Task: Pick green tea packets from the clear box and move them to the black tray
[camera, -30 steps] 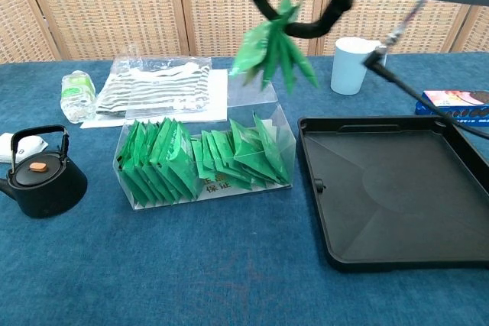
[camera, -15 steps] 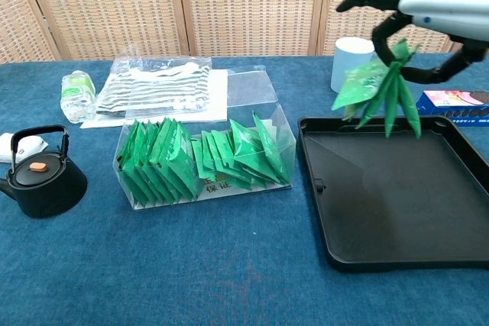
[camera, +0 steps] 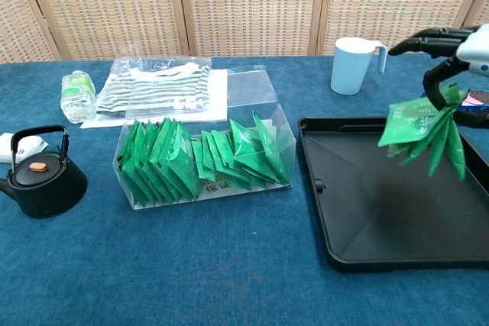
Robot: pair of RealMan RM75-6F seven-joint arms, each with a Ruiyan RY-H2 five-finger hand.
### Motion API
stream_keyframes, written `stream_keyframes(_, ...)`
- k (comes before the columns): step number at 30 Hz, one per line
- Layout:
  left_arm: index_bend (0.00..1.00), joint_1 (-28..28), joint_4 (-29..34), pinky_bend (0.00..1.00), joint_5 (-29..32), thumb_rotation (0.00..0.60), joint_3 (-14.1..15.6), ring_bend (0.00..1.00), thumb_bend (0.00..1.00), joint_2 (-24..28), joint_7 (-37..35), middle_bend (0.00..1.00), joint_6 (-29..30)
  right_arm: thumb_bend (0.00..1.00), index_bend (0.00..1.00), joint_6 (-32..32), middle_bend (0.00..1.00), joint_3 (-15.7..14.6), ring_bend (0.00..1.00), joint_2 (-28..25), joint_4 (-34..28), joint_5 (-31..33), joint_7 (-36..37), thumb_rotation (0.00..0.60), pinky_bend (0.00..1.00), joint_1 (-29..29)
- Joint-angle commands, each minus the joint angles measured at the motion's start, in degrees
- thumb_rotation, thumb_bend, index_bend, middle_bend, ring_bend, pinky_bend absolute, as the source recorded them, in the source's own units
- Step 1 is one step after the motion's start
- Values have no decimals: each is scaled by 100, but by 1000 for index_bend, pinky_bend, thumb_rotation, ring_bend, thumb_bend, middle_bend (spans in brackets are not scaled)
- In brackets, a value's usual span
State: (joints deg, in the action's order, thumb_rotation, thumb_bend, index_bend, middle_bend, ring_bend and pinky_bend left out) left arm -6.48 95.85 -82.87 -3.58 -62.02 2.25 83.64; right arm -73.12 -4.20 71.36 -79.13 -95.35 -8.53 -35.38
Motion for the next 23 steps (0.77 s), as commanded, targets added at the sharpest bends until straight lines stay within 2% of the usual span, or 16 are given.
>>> stream_keyframes(1,0,2,2,0,-4,600,3,0,93,0,0,0,1,505,134,140,16,4,30,-75,-119,127,61,600,248,81)
stream_keyframes(3,0,3,8,0,-7,600,5,0,93,4,-1,0,-1,331,12,206,0,60,2,-130,-234,248,-32,600,197,109)
stream_keyframes(5,0,6,10,0,-10,600,6,0,93,10,-2,0,4,233,0,245,0,124,0,-190,-369,363,-138,600,160,138)
stream_keyframes(11,0,19,5,0,-4,600,-6,0,93,25,-34,0,28,222,0,-80,0,321,0,-396,-696,445,-350,600,107,336)
stream_keyframes(13,0,27,8,0,-25,600,-9,0,93,27,-35,0,60,207,0,-625,0,366,0,-566,-1032,491,-180,600,64,686)
stream_keyframes(19,0,54,12,0,-100,600,11,0,93,-4,42,0,139,34,0,-1248,0,202,0,-704,-1519,613,-144,600,0,1388)
stream_keyframes(23,0,66,26,0,-126,600,19,0,93,-9,71,0,169,0,0,-1421,0,152,0,-668,-1590,681,-112,600,0,1611)
